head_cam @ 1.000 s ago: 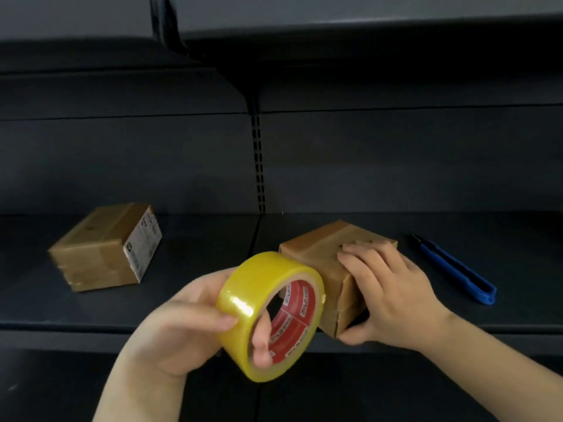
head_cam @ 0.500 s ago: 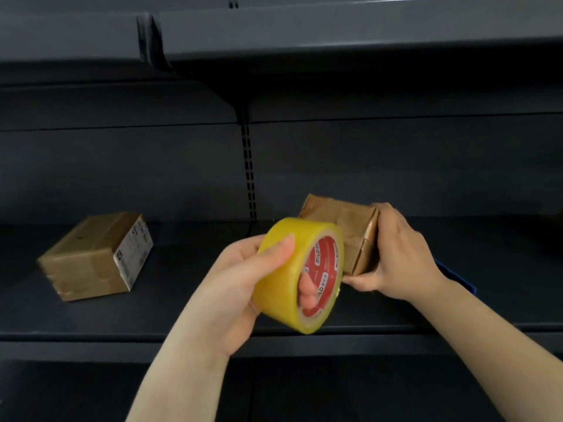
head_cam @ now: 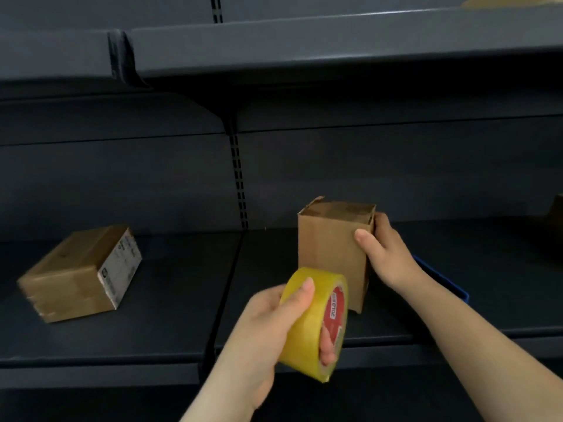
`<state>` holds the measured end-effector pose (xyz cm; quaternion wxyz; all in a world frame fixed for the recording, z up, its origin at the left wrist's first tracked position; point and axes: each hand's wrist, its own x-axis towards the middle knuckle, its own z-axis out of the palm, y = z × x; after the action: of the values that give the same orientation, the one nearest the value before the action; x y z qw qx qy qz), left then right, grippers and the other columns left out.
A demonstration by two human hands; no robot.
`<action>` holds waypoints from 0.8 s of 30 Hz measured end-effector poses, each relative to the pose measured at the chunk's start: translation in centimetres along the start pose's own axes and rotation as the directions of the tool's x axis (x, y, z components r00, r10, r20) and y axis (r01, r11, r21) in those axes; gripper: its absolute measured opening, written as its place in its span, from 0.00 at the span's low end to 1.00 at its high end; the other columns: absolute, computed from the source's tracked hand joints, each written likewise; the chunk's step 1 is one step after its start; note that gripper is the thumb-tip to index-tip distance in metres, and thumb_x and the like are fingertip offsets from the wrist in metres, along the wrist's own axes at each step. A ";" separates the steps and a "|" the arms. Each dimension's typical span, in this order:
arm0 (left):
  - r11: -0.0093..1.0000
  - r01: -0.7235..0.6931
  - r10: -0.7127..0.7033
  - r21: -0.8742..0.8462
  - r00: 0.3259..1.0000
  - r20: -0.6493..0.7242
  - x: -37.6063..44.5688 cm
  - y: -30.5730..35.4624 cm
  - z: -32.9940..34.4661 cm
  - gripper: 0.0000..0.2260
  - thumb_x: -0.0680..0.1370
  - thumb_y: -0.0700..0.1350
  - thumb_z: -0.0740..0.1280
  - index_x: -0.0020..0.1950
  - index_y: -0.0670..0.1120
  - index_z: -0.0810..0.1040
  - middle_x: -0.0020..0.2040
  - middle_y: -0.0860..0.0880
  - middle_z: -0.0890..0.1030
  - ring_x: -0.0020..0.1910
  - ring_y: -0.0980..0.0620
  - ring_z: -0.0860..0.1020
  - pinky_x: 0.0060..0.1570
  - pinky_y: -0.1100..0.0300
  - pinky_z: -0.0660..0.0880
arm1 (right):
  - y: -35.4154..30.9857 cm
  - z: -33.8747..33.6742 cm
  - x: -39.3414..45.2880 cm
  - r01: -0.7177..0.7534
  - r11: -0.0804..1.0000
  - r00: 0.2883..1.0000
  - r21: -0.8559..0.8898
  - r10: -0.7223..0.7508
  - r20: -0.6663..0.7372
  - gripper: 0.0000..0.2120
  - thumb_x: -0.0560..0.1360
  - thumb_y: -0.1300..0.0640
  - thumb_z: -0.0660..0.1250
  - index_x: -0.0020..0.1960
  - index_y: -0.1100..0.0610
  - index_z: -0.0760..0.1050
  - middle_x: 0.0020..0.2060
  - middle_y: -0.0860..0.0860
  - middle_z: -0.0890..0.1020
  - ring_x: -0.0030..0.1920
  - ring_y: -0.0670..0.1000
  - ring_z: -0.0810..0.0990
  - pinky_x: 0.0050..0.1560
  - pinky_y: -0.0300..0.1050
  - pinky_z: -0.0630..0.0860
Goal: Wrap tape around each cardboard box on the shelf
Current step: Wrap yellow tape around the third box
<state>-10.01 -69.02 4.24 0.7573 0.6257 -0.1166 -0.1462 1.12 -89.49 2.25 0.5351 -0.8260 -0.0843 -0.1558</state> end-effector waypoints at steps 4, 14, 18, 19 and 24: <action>0.990 -0.114 0.106 0.080 0.989 0.102 0.4 -0.2 -0.2 0.06 0.72 0.45 0.68 0.46 0.45 0.82 0.34 0.44 0.84 0.34 0.49 0.83 0.35 0.61 0.78 | 0.3 0.3 0.3 -0.060 0.993 0.998 0.097 0.063 -0.026 0.37 0.63 0.31 0.56 0.64 0.53 0.62 0.53 0.46 0.74 0.51 0.45 0.74 0.42 0.34 0.67; 0.988 0.008 -0.016 0.155 0.999 0.047 1.0 -2.0 1.8 0.15 0.70 0.61 0.61 0.43 0.51 0.80 0.30 0.45 0.83 0.31 0.51 0.82 0.39 0.60 0.77 | 0.5 0.0 3.5 -0.525 0.793 0.850 0.309 0.510 0.137 0.38 0.64 0.22 0.51 0.60 0.50 0.67 0.51 0.57 0.77 0.51 0.58 0.76 0.45 0.51 0.72; 0.994 -0.009 0.005 0.112 0.999 0.039 1.1 -2.1 1.3 0.15 0.69 0.58 0.63 0.44 0.48 0.79 0.29 0.44 0.82 0.30 0.49 0.81 0.37 0.58 0.78 | 1.1 0.4 3.4 -0.615 0.763 0.788 0.200 0.587 0.184 0.32 0.67 0.24 0.51 0.51 0.51 0.71 0.49 0.57 0.78 0.50 0.58 0.77 0.46 0.50 0.74; 0.996 -0.005 0.001 0.092 0.999 0.046 1.1 -2.0 1.2 0.16 0.69 0.58 0.64 0.45 0.46 0.79 0.29 0.44 0.82 0.28 0.49 0.81 0.34 0.59 0.78 | 1.2 0.4 3.4 -0.617 0.777 0.784 0.123 0.594 0.183 0.34 0.68 0.25 0.50 0.54 0.52 0.71 0.51 0.57 0.78 0.51 0.58 0.77 0.46 0.50 0.74; 0.998 0.004 -0.003 0.060 1.000 -0.013 0.6 -1.7 0.0 0.19 0.67 0.57 0.65 0.46 0.42 0.78 0.25 0.43 0.79 0.22 0.49 0.77 0.28 0.59 0.77 | 1.8 -0.6 2.4 -0.007 0.962 0.990 -0.274 -0.033 -0.140 0.20 0.76 0.45 0.61 0.65 0.52 0.67 0.58 0.51 0.75 0.60 0.53 0.74 0.53 0.42 0.68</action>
<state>-9.57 -69.57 2.60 0.7388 0.6491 -0.1151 -0.1400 3.83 -90.86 1.83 0.4192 -0.8783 -0.0287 -0.2282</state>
